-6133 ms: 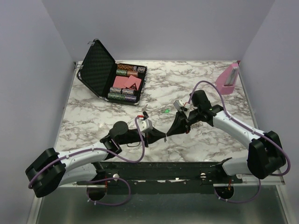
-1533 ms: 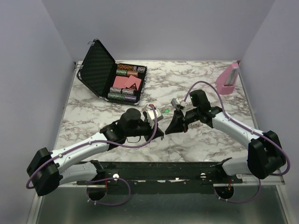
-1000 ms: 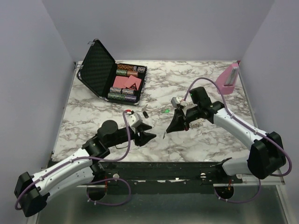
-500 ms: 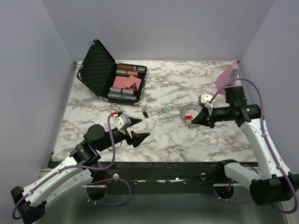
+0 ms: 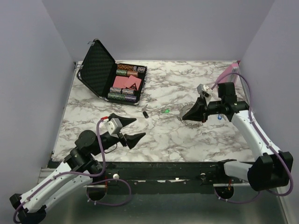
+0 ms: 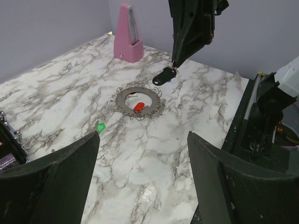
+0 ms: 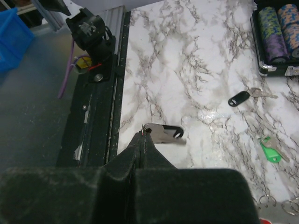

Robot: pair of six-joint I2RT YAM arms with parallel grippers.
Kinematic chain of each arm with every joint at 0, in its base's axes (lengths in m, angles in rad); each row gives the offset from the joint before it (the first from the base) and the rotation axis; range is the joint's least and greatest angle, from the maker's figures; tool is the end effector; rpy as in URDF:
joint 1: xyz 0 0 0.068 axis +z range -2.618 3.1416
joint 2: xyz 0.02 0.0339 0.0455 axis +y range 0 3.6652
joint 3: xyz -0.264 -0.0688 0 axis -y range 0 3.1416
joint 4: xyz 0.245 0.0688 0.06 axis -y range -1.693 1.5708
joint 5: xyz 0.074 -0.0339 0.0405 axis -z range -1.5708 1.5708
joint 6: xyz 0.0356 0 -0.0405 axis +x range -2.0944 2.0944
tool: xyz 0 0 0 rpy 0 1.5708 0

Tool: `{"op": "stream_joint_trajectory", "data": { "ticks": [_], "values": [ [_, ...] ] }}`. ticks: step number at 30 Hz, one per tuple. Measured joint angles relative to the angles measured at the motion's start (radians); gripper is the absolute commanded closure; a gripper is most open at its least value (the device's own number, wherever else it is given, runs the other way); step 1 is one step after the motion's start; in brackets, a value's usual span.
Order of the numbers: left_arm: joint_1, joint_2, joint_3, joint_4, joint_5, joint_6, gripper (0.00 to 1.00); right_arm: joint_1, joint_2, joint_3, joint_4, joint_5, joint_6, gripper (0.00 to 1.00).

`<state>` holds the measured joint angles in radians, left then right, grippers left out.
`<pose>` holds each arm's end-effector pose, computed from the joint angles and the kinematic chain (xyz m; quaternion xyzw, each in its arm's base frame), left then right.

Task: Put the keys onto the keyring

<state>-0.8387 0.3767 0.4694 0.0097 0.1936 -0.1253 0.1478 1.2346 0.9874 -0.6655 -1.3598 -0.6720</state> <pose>0.0760 -0.0948 0.3042 0.3001 0.5998 -0.3999 0.6247 0.2273 0.0690 0.2965 -0.4796 0.5940 0.5096 0.3969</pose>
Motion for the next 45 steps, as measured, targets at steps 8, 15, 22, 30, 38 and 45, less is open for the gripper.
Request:
{"op": "stream_joint_trajectory", "data": {
  "ticks": [8, 15, 22, 30, 38, 45],
  "values": [
    [0.0, 0.047, -0.006, 0.008, 0.001, -0.002, 0.16, 0.042, -0.136, -0.04, 0.13, -0.016, 0.165, 0.99],
    [0.0, 0.079, -0.009, 0.015, 0.001, -0.014, 0.16, 0.043, -0.117, -0.048, 0.148, -0.072, 0.184, 0.99],
    [0.0, 0.077, -0.016, 0.03, 0.001, -0.021, 0.16, 0.043, -0.114, -0.064, 0.192, -0.082, 0.22, 0.99],
    [0.0, 0.053, -0.017, 0.025, 0.001, -0.019, 0.15, 0.043, -0.117, -0.056, 0.067, -0.025, 0.087, 0.99],
    [0.0, 0.018, -0.017, 0.009, 0.0, 0.0, 0.15, 0.041, -0.117, -0.011, -0.246, 0.199, -0.231, 0.99],
    [0.0, 0.003, -0.017, 0.001, 0.0, 0.007, 0.15, -0.051, -0.15, -0.058, -0.396, 0.395, -0.381, 0.99]
  ]
}}
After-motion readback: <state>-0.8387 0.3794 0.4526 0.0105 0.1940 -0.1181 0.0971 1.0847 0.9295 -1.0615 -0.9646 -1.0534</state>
